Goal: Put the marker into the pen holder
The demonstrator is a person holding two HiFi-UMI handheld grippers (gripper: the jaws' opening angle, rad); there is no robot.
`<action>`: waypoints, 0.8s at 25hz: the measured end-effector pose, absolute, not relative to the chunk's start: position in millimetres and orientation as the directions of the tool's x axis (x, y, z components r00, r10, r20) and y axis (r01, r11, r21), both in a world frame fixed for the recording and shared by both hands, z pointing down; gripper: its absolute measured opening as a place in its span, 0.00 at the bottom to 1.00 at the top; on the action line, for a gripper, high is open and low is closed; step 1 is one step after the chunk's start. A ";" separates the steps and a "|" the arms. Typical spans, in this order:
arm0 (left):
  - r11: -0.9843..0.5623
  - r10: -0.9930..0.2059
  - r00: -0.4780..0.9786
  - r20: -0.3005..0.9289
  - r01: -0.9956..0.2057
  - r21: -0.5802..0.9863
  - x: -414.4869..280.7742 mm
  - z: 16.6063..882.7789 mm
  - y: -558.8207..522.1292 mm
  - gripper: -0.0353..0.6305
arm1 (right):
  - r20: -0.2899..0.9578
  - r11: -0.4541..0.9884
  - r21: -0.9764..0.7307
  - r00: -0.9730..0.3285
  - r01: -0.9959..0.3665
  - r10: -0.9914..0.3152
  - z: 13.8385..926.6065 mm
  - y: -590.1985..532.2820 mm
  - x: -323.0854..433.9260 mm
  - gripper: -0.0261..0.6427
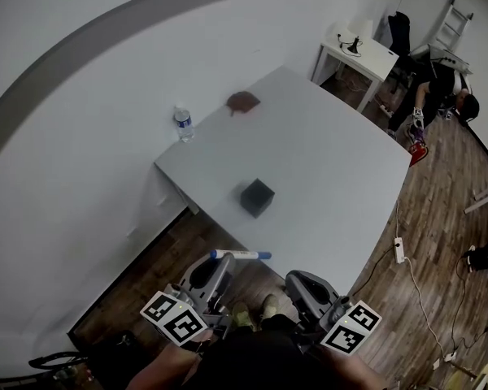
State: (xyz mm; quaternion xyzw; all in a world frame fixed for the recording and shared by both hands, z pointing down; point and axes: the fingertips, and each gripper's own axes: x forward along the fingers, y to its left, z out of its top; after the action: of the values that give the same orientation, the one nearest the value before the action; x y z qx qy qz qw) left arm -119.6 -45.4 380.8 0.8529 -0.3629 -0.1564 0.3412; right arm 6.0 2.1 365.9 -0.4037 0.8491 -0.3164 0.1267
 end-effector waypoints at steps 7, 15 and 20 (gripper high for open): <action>-0.522 -0.721 0.693 0.026 -0.568 0.636 -110.0 394.7 -82.7 0.15 | 0.041 0.469 -0.650 -0.645 -0.597 -0.763 373.8 -24.0 12.1 0.06; -0.547 -0.721 0.683 0.112 -0.661 0.514 -83.5 413.1 -144.5 0.15 | 0.041 0.482 -0.667 -0.675 -0.567 -0.737 376.9 -79.1 25.3 0.06; -0.544 -0.713 0.678 0.176 -0.695 0.471 -62.7 436.0 -176.1 0.15 | 0.078 0.457 -0.683 -0.679 -0.570 -0.730 391.9 -109.2 39.6 0.06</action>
State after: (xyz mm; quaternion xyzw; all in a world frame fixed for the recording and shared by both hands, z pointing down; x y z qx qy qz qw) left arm -62.7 -176.1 436.0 0.8784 -0.4007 -0.0181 0.2598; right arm 39.6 -109.2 391.9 -0.3844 0.8458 -0.3520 0.1139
